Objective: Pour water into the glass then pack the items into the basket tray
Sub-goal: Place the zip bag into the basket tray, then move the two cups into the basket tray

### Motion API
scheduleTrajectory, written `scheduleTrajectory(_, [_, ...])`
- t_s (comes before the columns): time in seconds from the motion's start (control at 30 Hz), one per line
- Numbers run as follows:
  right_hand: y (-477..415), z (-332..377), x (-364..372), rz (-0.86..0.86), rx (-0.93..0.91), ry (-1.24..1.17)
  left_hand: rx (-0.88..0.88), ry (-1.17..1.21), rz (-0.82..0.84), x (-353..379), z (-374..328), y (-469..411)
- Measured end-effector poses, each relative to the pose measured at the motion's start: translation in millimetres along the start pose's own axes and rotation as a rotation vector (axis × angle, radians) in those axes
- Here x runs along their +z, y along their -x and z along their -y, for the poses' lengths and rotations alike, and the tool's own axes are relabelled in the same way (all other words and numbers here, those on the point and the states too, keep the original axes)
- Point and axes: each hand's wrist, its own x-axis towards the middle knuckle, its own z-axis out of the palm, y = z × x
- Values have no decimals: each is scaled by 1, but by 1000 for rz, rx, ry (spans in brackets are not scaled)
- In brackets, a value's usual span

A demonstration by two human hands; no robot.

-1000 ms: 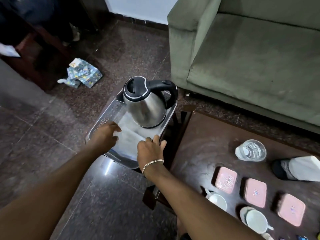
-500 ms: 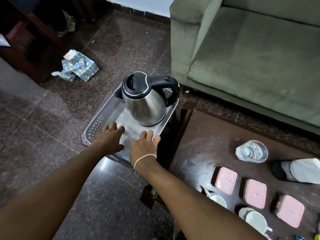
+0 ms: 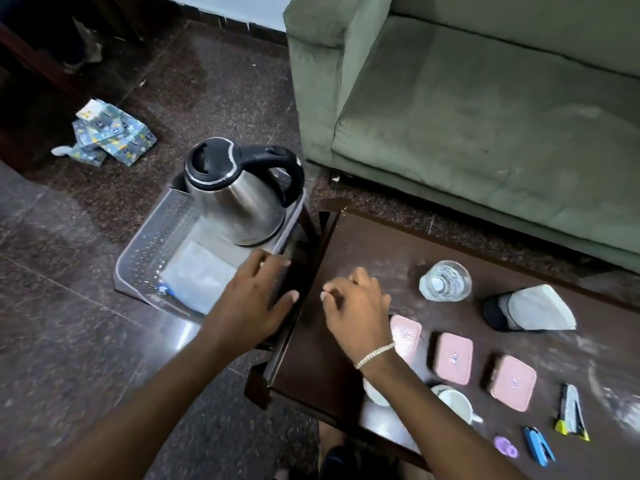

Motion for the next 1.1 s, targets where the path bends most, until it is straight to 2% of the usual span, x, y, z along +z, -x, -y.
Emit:
scheduleTrajectory(0.17, [47, -83, -21, 10, 132, -86, 96, 1, 242, 73, -51, 15])
scheduleTrajectory(0.27, [80, -125, -29, -18, 245, -82, 106, -103, 379, 118, -73, 24])
scheduleTrajectory(0.47, [138, -182, -37, -32, 394, -20, 55, -307, 519, 174, -99, 45])
scheduleTrajectory(0.63, [170, -199, -27, 29, 546, 100, -161, -373, 470, 196, -119, 61])
scheduleTrajectory(0.77, [178, -206, -13, 112, 626, 146, -362, -319, 405, 213, -132, 76])
scheduleTrajectory(0.9, [178, -206, 1, 70, 648, 103, -442, -272, 399, 228, -136, 83])
scheduleTrajectory(1.1, [171, -211, 13, 46, 687, 62, -450, -245, 386, 237, -135, 85])
